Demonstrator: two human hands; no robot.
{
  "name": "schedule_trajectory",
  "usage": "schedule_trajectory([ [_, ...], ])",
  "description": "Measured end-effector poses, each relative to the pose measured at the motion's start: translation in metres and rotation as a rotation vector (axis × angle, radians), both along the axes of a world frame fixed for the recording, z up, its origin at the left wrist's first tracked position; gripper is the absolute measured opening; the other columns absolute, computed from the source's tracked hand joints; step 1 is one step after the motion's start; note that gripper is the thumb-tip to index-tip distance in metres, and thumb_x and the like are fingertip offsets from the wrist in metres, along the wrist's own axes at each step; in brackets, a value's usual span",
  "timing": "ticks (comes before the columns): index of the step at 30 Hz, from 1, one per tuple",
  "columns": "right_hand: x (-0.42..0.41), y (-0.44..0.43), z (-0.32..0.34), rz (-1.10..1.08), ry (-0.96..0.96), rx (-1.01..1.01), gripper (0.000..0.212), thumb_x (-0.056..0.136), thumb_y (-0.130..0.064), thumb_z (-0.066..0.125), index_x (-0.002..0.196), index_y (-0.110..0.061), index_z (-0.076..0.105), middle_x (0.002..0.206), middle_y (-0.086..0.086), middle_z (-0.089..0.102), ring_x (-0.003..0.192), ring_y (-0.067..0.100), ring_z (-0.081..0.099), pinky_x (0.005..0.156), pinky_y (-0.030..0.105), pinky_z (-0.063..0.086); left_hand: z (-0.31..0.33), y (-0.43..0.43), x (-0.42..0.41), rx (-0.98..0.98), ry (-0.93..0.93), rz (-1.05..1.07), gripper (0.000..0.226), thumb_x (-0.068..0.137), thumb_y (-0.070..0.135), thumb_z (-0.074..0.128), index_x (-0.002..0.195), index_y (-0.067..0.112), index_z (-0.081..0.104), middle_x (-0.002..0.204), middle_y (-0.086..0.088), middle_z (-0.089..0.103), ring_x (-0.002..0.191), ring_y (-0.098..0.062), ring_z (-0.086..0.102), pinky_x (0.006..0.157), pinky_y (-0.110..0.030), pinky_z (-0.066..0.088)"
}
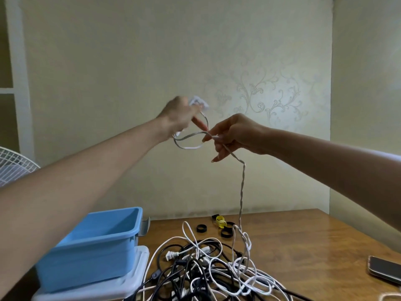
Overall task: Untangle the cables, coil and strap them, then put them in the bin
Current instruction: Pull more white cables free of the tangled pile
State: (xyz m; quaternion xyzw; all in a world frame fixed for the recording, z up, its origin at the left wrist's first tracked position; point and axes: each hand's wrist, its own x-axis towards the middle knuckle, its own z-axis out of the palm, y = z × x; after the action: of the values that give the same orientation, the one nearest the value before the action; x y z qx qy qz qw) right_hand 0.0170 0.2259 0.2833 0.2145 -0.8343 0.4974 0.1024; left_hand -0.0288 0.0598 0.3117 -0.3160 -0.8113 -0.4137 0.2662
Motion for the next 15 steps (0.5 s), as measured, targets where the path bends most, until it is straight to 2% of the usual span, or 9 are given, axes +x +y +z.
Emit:
schedule_trajectory([
  [2, -0.002, -0.006, 0.0, -0.025, -0.003, -0.041, 0.019, 0.095, 0.013, 0.039, 0.103, 0.006, 0.055, 0.059, 0.013, 0.055, 0.05, 0.021, 0.059, 0.064, 0.048, 0.06, -0.007, 0.01, 0.004, -0.165, 0.014, 0.074, 0.024, 0.095, 0.029, 0.051, 0.094, 0.014, 0.069, 0.077, -0.004, 0.063, 0.061, -0.017, 0.049, 0.058, -0.026, 0.036],
  [3, -0.002, -0.008, 0.001, -0.049, 0.006, -0.051, 0.018, 0.095, 0.013, 0.038, 0.103, 0.005, 0.052, 0.06, 0.014, 0.053, 0.049, 0.02, 0.057, 0.063, 0.049, 0.059, -0.01, 0.014, 0.006, -0.19, -0.039, 0.049, 0.025, 0.095, 0.03, 0.051, 0.086, 0.013, 0.068, 0.073, -0.005, 0.063, 0.063, -0.017, 0.051, 0.058, -0.026, 0.036],
  [6, -0.006, -0.007, 0.002, -0.128, 0.02, -0.048, 0.02, 0.096, 0.012, 0.034, 0.1, -0.001, 0.048, 0.062, 0.012, 0.048, 0.046, 0.017, 0.05, 0.057, 0.043, 0.06, -0.009, 0.011, 0.008, -0.092, -0.309, -0.126, 0.028, 0.09, 0.038, 0.061, 0.074, 0.015, 0.058, 0.05, 0.005, 0.059, 0.05, -0.01, 0.048, 0.048, -0.021, 0.035],
  [9, -0.006, -0.001, 0.004, -0.13, 0.02, -0.034, 0.018, 0.098, 0.007, 0.037, 0.109, -0.002, 0.049, 0.062, 0.008, 0.048, 0.047, 0.011, 0.044, 0.047, 0.025, 0.048, -0.006, 0.003, 0.004, -0.047, -0.39, -0.232, 0.022, 0.084, 0.028, 0.069, 0.079, 0.011, 0.055, 0.044, 0.007, 0.05, 0.04, -0.004, 0.041, 0.04, -0.015, 0.032],
  [11, -0.005, 0.0, 0.004, -0.086, 0.038, -0.041, 0.01, 0.097, 0.001, 0.046, 0.103, -0.004, 0.052, 0.065, 0.007, 0.051, 0.05, 0.009, 0.044, 0.048, 0.02, 0.042, -0.007, 0.003, 0.002, 0.047, -0.39, -0.278, 0.012, 0.086, 0.015, 0.067, 0.083, 0.008, 0.057, 0.041, 0.006, 0.047, 0.037, -0.002, 0.039, 0.037, -0.013, 0.031],
  [15, -0.007, 0.003, 0.003, -0.139, 0.138, -0.058, 0.006, 0.086, 0.0, 0.065, 0.085, -0.004, 0.06, 0.076, 0.009, 0.057, 0.06, 0.012, 0.051, 0.052, 0.019, 0.049, 0.001, 0.002, -0.008, 0.424, -0.352, -0.303, 0.018, 0.09, 0.001, 0.057, 0.074, 0.009, 0.054, 0.036, 0.007, 0.043, 0.03, -0.002, 0.037, 0.032, -0.012, 0.028],
])
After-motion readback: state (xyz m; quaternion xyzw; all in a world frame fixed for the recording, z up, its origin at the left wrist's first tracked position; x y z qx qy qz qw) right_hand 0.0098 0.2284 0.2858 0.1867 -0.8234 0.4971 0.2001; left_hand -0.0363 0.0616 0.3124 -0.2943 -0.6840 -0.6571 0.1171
